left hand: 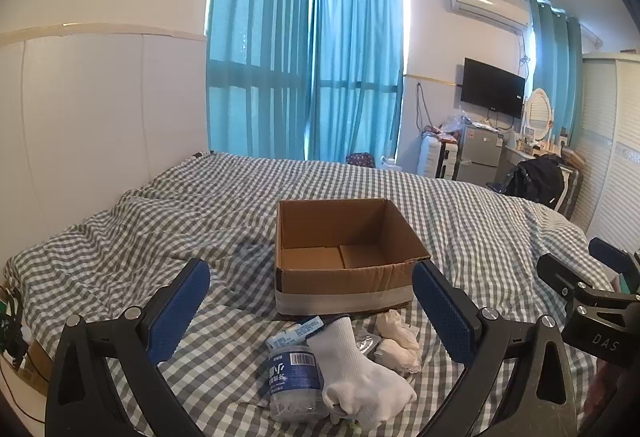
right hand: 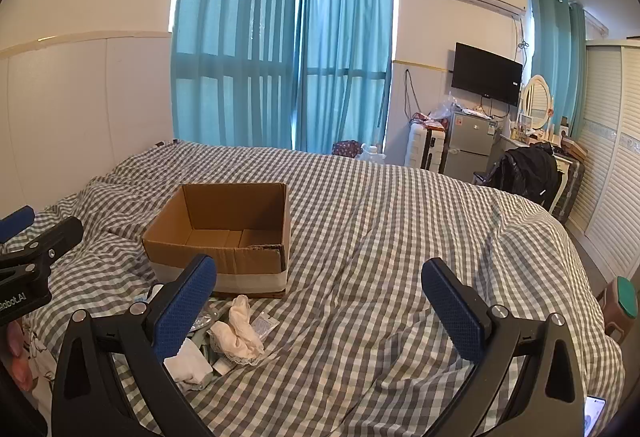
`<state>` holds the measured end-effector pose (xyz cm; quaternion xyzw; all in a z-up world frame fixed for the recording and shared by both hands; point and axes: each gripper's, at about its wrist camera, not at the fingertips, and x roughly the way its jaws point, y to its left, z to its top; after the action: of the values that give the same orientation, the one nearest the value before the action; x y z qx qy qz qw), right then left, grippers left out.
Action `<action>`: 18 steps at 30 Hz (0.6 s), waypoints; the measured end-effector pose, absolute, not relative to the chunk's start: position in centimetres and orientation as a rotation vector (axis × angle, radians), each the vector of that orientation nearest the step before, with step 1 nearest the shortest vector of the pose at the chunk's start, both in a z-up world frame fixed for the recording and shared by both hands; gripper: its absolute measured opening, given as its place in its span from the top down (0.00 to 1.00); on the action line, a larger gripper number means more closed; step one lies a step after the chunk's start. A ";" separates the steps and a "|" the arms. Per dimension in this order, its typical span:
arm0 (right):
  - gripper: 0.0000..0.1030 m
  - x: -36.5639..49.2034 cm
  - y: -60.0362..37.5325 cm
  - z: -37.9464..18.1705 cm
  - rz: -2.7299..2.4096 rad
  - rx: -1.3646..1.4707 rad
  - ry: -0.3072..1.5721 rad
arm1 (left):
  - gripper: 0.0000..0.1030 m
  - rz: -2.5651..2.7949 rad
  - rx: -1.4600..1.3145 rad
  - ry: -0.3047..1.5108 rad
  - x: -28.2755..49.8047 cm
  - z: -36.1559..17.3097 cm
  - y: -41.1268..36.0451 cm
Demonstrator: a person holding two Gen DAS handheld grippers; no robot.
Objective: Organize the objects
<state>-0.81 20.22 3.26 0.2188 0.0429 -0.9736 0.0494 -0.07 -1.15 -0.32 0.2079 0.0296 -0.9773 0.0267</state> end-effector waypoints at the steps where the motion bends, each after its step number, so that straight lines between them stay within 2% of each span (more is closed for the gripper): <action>1: 0.00 -0.6 20.5 3.5 -2.965 0.667 0.130 | 0.00 -3.021 0.644 0.092 -0.1 -0.4 -1.1; 18: 0.00 -0.7 20.3 3.3 -2.962 0.668 0.125 | 0.00 -3.035 0.652 0.091 0.1 -0.5 -0.8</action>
<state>-0.69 20.33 3.35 0.2196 0.0411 -0.9734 0.0511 0.13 -0.81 -0.47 0.2101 0.0293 -0.9771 0.0182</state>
